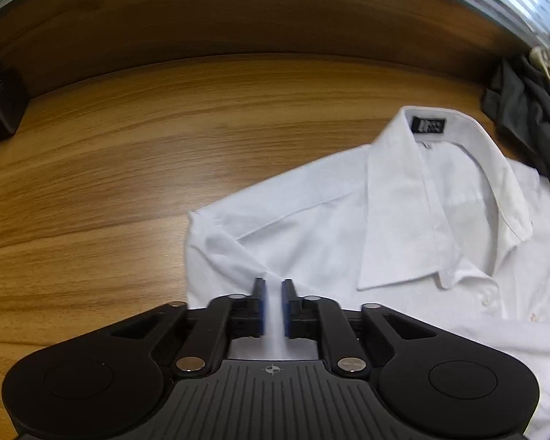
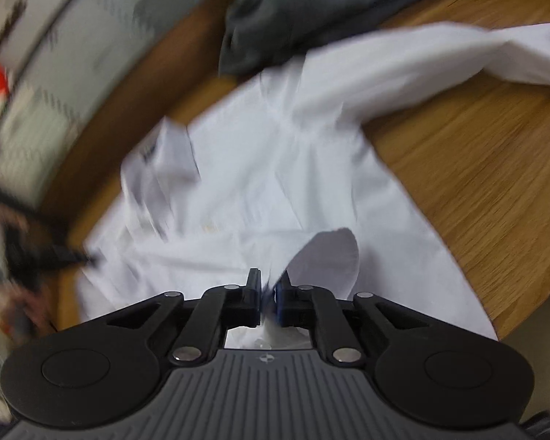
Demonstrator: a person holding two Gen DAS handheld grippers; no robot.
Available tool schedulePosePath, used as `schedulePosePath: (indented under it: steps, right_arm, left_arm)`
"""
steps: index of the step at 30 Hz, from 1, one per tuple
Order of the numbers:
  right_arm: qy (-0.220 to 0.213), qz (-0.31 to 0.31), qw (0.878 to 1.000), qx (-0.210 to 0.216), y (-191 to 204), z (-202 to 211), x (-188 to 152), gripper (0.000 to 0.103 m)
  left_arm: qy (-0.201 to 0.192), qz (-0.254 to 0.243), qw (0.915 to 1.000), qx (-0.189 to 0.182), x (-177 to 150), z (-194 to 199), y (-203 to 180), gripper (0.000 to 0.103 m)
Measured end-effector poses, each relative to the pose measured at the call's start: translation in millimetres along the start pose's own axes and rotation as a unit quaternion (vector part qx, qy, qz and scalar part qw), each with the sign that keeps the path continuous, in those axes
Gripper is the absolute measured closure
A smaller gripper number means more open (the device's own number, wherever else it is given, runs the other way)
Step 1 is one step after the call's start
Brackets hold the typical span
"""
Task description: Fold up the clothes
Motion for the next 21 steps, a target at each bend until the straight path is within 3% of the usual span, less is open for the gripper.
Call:
schedulePosePath:
  steps: [3, 5, 10, 11, 13, 15, 17, 21]
  right_arm:
    - [-0.048, -0.027, 0.998, 0.016, 10, 37, 23, 0.098]
    - [-0.062, -0.029, 0.998, 0.003, 16, 49, 36, 0.101]
    - [-0.06, -0.04, 0.996, -0.054, 10, 26, 56, 0.102]
    - [-0.059, -0.042, 0.995, -0.067, 6, 17, 58, 0.101]
    - [-0.059, -0.046, 0.993, -0.09, -4, -3, 62, 0.101]
    - [-0.059, -0.04, 0.992, -0.108, -11, -15, 65, 0.096]
    - [-0.054, -0.032, 0.991, -0.118, -15, -21, 67, 0.092]
    - [-0.044, 0.004, 0.992, -0.121, -14, -17, 63, 0.065]
  left_arm:
    - [-0.013, 0.011, 0.9998, -0.008, -3, 0, 6, 0.099]
    - [-0.02, 0.01, 0.9997, -0.008, -4, 0, 6, 0.099]
    - [-0.023, 0.022, 0.9994, -0.016, -2, -2, 8, 0.097]
    - [-0.026, 0.023, 0.9992, -0.02, -2, 1, 9, 0.093]
    - [-0.045, 0.019, 0.9985, -0.022, -3, 11, 7, 0.068]
    - [-0.065, 0.009, 0.9975, -0.026, -6, 25, 4, 0.056]
    - [-0.081, -0.003, 0.9962, -0.032, -13, 40, 1, 0.053]
    - [-0.098, -0.037, 0.9936, -0.042, -37, 64, -12, 0.041]
Point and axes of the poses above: each gripper's, at about its wrist camera, not at the fingertips, and z roughly against the way its jaws point, y to its left, x to its top, the point moved 3 cm from there along -z, roughly the way its jaws point, and after that the axes turned 6 degrees about -z, right-handed, at the moved point
